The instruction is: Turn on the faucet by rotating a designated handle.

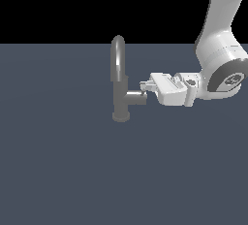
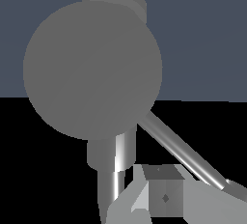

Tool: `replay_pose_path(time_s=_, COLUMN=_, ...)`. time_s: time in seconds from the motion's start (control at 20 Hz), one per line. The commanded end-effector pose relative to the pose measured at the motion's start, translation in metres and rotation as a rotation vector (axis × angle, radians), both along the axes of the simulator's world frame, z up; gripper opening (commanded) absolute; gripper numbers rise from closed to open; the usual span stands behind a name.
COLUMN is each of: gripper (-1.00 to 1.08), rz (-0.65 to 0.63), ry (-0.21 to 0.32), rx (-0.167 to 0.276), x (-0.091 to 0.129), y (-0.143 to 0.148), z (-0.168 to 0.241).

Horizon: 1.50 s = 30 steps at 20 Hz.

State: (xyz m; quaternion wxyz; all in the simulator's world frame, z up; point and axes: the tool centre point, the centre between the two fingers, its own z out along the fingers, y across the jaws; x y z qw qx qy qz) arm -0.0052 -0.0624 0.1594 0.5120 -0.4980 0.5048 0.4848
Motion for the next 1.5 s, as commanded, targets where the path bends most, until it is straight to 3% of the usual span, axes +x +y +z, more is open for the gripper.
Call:
replay_pose_path(time_s=0.0, gripper=-1.0, rz=0.003, ry=0.023, rx=0.006, x=-0.017, y=-0.001, z=-0.014)
replay_pose_path(time_s=0.15, gripper=-1.0, rz=0.003, ry=0.024, rx=0.006, x=-0.025, y=-0.001, z=-0.018)
replay_pose_path(time_s=0.2, gripper=-1.0, rz=0.003, ry=0.0, rx=0.002, x=-0.014, y=0.001, z=-0.007)
replay_pose_path(time_s=0.75, gripper=-1.0, rz=0.003, ry=0.023, rx=0.006, x=-0.036, y=0.0, z=-0.072)
replay_pose_path(time_s=0.8, gripper=-1.0, rz=0.01, ry=-0.013, rx=0.009, x=-0.025, y=0.001, z=-0.048)
replay_pose_path(time_s=1.45, gripper=-1.0, rz=0.005, ry=0.012, rx=0.007, x=-0.01, y=-0.001, z=-0.097)
